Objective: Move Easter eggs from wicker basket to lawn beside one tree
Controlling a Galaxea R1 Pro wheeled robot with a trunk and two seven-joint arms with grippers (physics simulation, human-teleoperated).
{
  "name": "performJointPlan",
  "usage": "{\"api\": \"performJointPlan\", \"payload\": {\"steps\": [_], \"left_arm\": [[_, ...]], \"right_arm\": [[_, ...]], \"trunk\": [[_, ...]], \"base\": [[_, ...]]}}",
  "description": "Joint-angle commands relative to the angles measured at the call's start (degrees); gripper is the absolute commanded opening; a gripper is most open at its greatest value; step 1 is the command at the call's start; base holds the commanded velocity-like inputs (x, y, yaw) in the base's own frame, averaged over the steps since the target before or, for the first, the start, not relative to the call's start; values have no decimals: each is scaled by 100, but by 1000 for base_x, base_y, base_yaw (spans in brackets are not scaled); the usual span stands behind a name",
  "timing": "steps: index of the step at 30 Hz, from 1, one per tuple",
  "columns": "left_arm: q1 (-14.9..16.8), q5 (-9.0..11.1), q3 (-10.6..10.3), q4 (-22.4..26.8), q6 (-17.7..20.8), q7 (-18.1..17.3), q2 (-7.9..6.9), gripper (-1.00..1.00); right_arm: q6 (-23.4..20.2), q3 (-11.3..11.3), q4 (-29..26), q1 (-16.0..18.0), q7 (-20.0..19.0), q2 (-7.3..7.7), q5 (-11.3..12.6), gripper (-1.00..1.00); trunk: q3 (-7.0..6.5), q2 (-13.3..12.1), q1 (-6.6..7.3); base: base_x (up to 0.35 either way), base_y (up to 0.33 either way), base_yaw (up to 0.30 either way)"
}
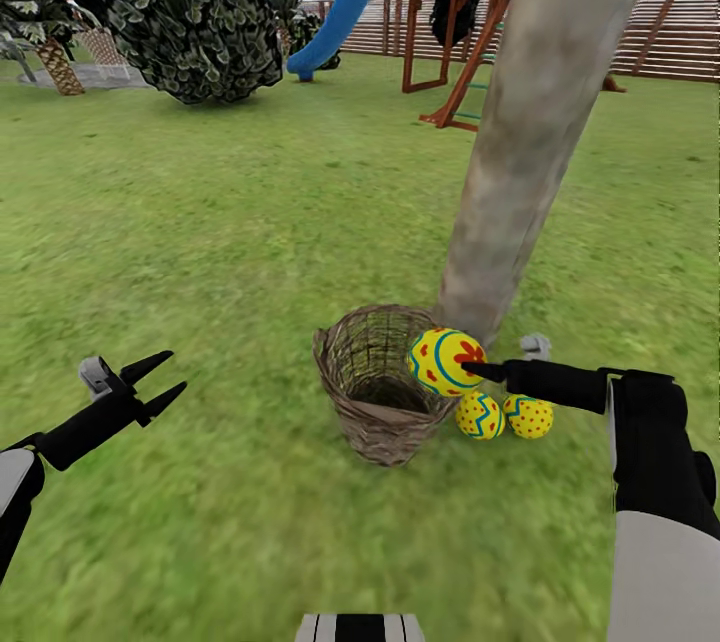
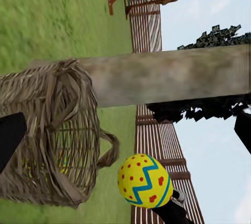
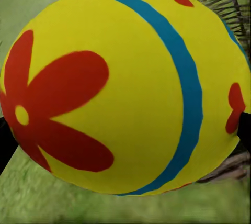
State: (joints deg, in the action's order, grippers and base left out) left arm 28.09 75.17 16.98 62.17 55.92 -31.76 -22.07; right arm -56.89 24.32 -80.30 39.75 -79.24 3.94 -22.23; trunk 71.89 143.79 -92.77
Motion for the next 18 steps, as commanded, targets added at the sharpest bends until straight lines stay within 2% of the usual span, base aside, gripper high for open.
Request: {"api": "performJointPlan", "payload": {"steps": [1,4,5,10,12,14,16,17,18], "left_arm": [[4,-20,7,-3,26,-23,1,100],[4,-20,7,-3,28,-23,1,100],[4,-20,7,-3,26,-23,1,100],[4,-20,7,-3,25,-23,1,100],[4,-20,7,-3,26,-23,1,100],[4,-20,7,-3,26,-23,1,100],[4,-20,7,3,26,-23,1,100],[4,-20,7,12,28,-23,1,100],[4,-20,5,38,26,-23,2,100]], "right_arm": [[-48,94,-5,2,-62,82,-60,-100],[-27,608,1,-13,-65,386,-105,-100],[-17,683,11,-88,-65,512,-131,-100],[50,742,23,-789,-57,1400,-181,-100],[70,744,26,-1034,-53,1710,-195,-100],[174,748,64,-1116,-10,1829,-321,-100],[507,766,205,-1137,149,1844,-715,-100],[773,842,287,-1142,422,1830,-904,-100],[1071,926,340,-1144,971,1825,-977,-100]], "trunk": [[-18,0,4],[-85,-4,12],[-107,-5,14],[-218,-12,27],[-262,-15,32],[-306,-17,37],[-351,-20,43],[-373,-21,45],[-395,-23,48]], "base": [[-26,0,0],[-7,0,0],[-1,0,0],[0,0,0],[0,0,0],[0,0,0],[0,0,0],[0,0,0],[0,0,0]]}}
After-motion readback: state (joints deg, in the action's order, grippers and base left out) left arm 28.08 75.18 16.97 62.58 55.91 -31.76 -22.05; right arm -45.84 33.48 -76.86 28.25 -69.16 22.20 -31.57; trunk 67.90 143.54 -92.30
